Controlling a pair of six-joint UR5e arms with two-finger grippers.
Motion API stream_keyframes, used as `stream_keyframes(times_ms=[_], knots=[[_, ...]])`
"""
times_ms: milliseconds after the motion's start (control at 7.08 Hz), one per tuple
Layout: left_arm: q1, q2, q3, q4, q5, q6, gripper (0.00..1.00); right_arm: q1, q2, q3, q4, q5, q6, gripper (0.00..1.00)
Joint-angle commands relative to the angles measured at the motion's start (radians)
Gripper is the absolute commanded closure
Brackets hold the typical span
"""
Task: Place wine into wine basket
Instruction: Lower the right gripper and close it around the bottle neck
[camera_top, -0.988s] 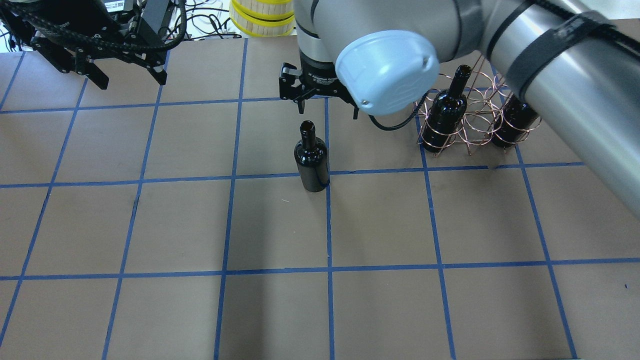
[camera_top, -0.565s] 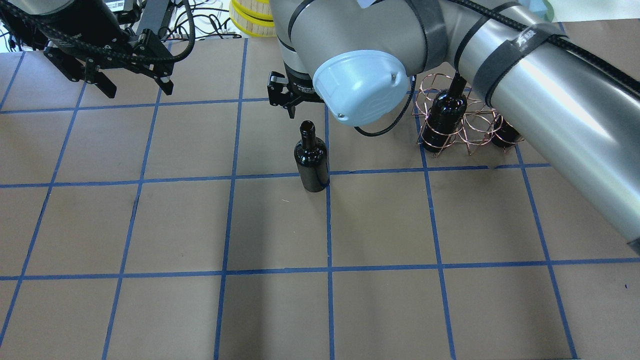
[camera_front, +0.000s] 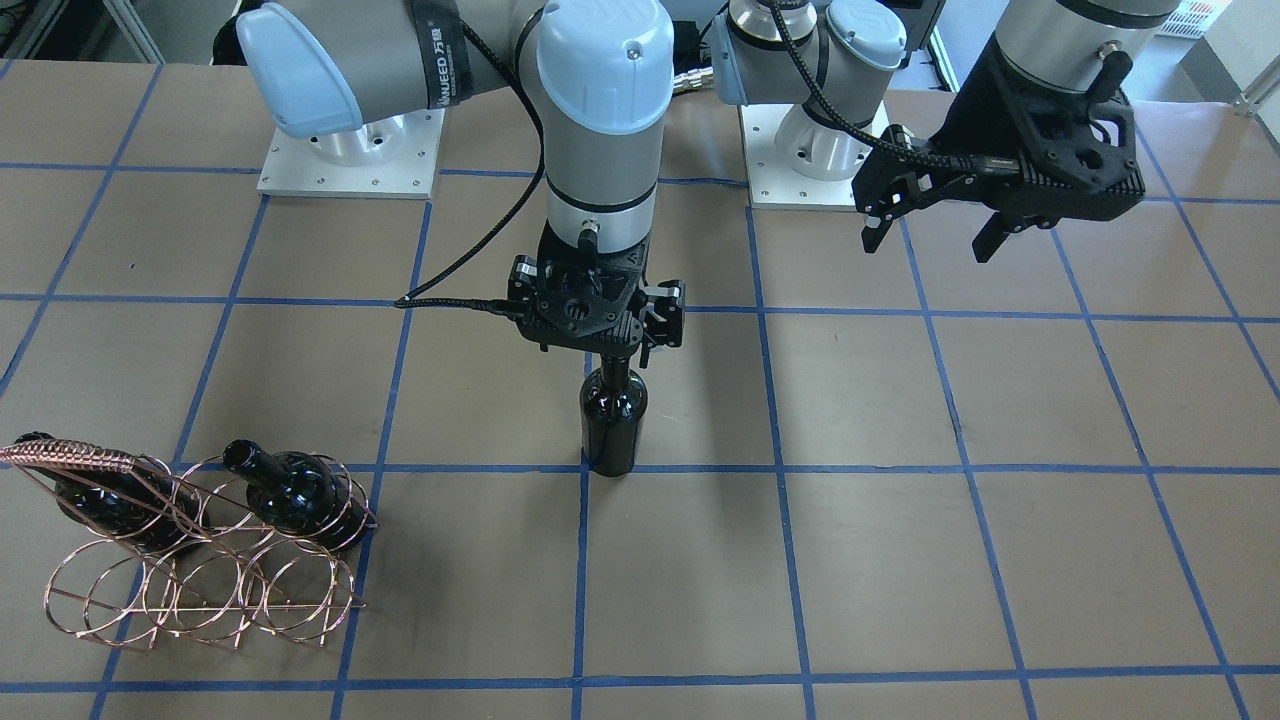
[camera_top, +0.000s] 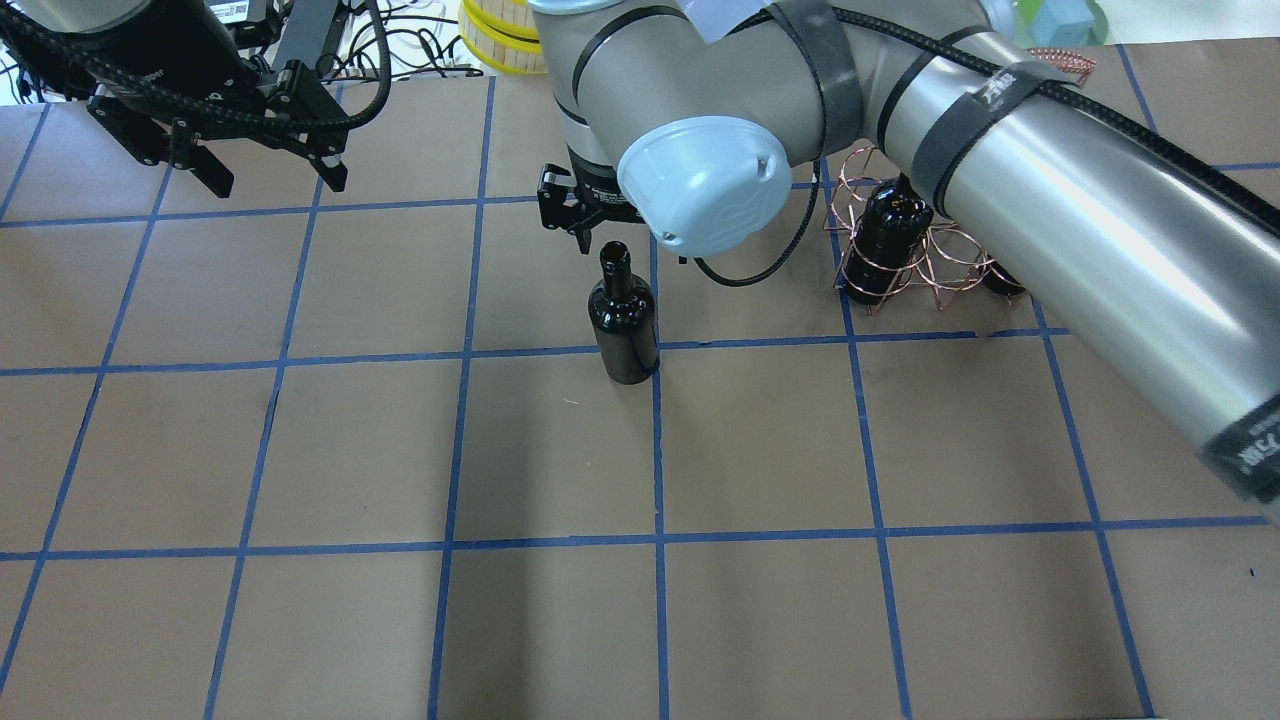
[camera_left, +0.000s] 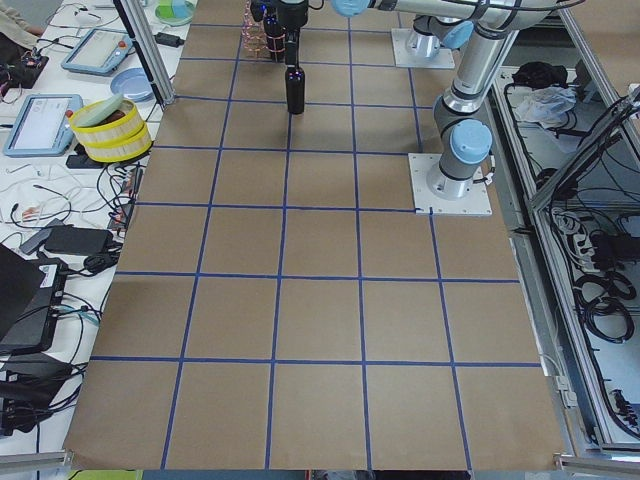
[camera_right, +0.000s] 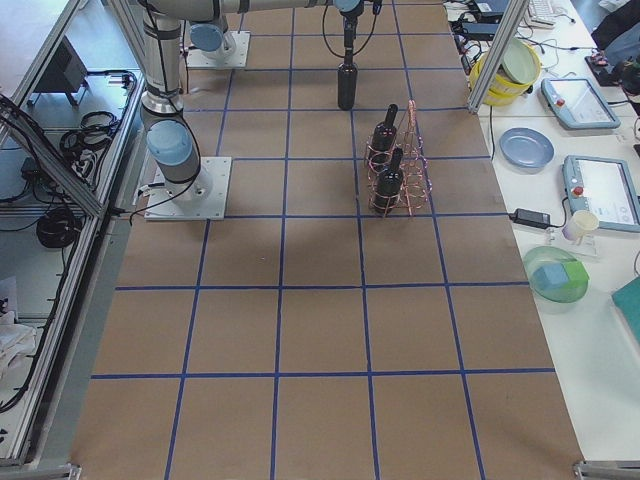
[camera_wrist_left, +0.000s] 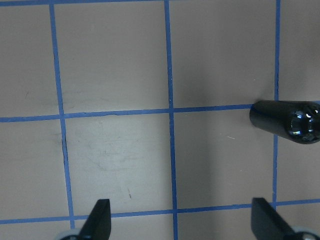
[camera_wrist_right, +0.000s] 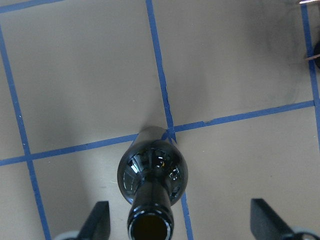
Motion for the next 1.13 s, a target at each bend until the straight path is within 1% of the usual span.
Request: stream_keyframes(times_ms=[0, 141, 282, 565, 847, 988], knots=[[-0.001, 0.004, 0.000, 0.000, 0.000, 0.000, 0.00, 0.000, 0.041, 0.001, 0.000, 0.004, -0.006, 0.00], [-0.001, 0.007, 0.000, -0.001, -0.002, 0.000, 0.00, 0.000, 0.042, 0.001, -0.002, 0.031, -0.014, 0.01], [-0.001, 0.007, 0.000, -0.001, 0.000, 0.000, 0.00, 0.000, 0.041, 0.001, 0.000, 0.035, -0.038, 0.12], [-0.001, 0.007, 0.000, 0.000, -0.002, 0.000, 0.00, 0.005, 0.036, 0.002, 0.001, 0.035, -0.085, 0.31], [-0.001, 0.009, 0.000, -0.001, -0.003, 0.000, 0.00, 0.003, 0.035, 0.002, 0.000, 0.035, -0.088, 0.72], [-0.001, 0.007, 0.000, -0.001, -0.005, 0.002, 0.00, 0.003, 0.033, 0.002, 0.000, 0.035, -0.088, 0.78]])
